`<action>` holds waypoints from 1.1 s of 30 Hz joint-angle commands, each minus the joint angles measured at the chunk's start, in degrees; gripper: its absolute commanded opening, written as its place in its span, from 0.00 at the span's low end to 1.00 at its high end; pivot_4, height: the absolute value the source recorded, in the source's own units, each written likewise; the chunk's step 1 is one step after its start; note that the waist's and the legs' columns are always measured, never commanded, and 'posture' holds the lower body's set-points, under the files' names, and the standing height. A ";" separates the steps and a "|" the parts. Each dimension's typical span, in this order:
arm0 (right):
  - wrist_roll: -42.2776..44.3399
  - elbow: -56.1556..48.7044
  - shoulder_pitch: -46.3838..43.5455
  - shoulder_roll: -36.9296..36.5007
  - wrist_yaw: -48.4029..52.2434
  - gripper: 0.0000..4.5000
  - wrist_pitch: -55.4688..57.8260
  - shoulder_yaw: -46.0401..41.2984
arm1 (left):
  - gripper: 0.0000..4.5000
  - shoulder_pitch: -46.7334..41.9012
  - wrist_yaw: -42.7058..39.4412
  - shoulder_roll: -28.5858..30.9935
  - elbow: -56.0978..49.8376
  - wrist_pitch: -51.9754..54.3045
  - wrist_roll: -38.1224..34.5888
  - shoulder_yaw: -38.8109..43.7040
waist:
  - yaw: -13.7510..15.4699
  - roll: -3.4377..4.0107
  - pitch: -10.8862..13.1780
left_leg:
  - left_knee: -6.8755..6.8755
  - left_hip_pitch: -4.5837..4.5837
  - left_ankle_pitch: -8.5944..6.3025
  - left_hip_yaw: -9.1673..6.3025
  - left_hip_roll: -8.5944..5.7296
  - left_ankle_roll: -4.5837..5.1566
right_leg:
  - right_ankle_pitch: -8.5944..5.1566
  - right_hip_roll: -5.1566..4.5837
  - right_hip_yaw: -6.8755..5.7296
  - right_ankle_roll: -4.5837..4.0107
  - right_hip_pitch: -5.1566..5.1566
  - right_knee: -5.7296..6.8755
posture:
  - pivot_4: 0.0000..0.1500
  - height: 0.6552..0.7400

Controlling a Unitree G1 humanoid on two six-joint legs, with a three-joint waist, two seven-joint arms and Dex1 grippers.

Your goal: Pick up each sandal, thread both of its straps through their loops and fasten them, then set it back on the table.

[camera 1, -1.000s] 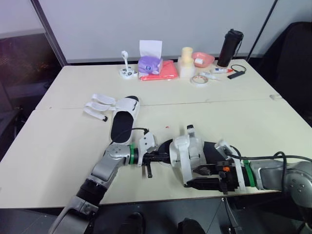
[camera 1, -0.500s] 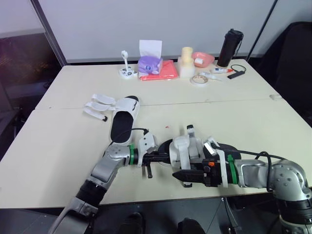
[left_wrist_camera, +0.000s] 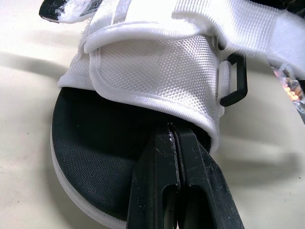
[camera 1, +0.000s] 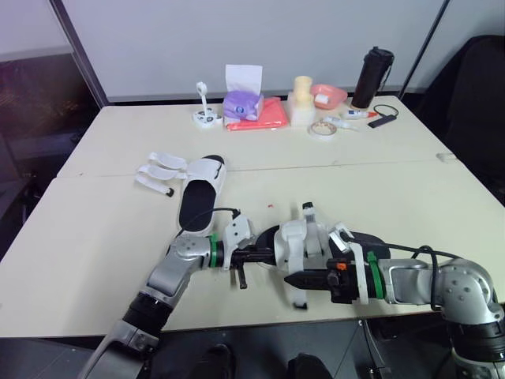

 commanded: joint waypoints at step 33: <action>-14.26 19.28 -27.25 0.01 16.67 0.02 -2.74 9.10 | 0.00 1.12 1.39 0.20 0.36 0.79 1.19 -0.35 | -0.17 0.01 0.01 | 0.00 -0.25 0.01 -0.02 -0.09 0.00 | 0.02 0.01 -0.02 0.01 -0.32 0.11 | 1.00 1.00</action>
